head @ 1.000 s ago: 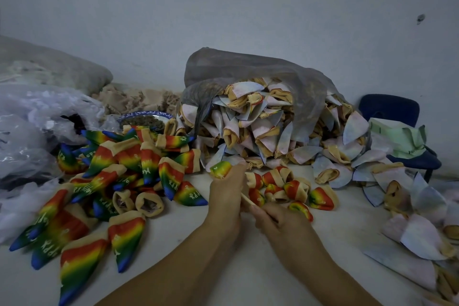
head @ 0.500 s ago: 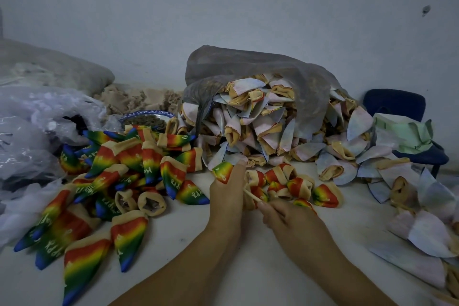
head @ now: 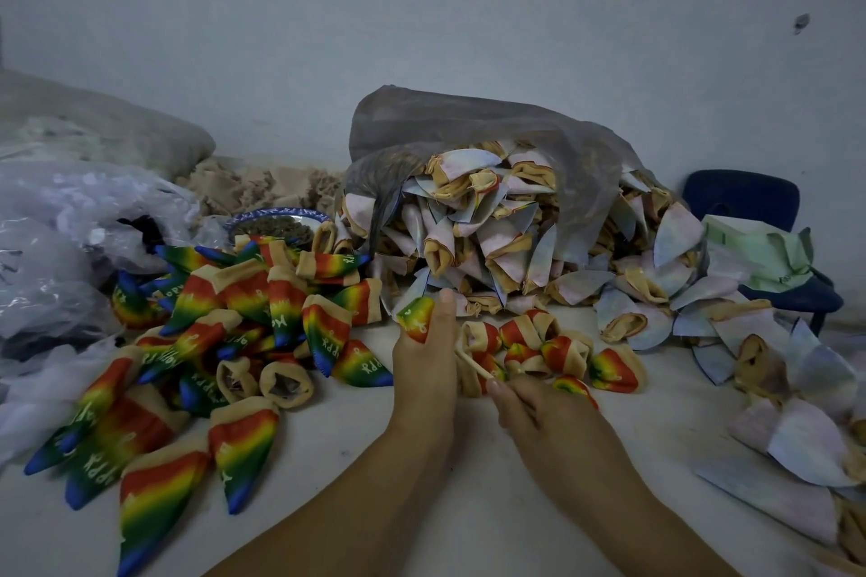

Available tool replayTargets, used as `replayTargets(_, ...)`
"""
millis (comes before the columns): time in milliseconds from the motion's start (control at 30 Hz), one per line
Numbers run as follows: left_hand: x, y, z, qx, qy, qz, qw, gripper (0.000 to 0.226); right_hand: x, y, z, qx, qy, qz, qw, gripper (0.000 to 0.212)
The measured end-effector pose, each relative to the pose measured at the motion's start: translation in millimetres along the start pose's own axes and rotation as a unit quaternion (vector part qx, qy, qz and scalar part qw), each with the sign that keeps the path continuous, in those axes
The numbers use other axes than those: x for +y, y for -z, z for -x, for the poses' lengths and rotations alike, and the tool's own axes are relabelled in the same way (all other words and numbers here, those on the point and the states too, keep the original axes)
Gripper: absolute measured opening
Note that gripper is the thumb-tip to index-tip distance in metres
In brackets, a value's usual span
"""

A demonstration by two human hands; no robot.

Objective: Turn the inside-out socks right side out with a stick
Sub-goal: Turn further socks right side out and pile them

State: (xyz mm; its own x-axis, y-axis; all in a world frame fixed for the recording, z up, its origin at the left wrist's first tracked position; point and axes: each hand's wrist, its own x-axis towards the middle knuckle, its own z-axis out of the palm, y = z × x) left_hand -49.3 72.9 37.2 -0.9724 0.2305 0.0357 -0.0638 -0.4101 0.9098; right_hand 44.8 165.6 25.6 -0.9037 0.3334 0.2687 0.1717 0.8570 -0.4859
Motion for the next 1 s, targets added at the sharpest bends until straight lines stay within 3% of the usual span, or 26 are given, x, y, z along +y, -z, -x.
replayTargets(67,-0.1,0.6,-0.1,0.003,0.009,-0.001,1.000,0.046,0.2,1.9,-0.7,-0.003,0.005,-0.007,1.000,0.038)
replayTargets(200,-5.7,-2.7,-1.7,0.002,0.018,-0.038,0.999,0.056,-1.9,0.4,0.8,-0.007,-0.002,-0.042,0.999,0.037)
replayTargets(333,-9.2,-9.4,-2.9,-0.007,-0.005,-0.055,0.998,0.039,-10.4,-5.2,1.0,0.004,-0.013,-0.109,0.994,0.036)
replayTargets(467,-9.0,-13.6,-2.5,-0.008,-0.017,-0.058,0.998,0.055,-15.3,-6.9,0.0,-0.002,-0.036,-0.189,0.981,0.038)
replayTargets(600,-9.3,-9.6,0.7,-0.017,-0.030,-0.069,0.997,0.044,-14.2,-6.9,0.5,-0.008,-0.024,-0.190,0.981,0.038)
replayTargets(767,-7.8,-0.6,0.7,-0.017,-0.006,-0.052,0.998,0.063,-5.6,-1.8,0.4,0.021,-0.001,-0.102,0.995,0.036)
replayTargets(900,-6.5,-0.2,-1.0,-0.003,0.014,0.002,1.000,0.099,-1.2,1.9,-0.3,0.044,0.013,-0.087,0.995,0.036)
replayTargets(1000,0.7,-1.6,1.9,-0.019,0.022,0.040,0.999,0.094,-2.3,0.6,-1.8,0.049,0.026,-0.100,0.993,0.040)
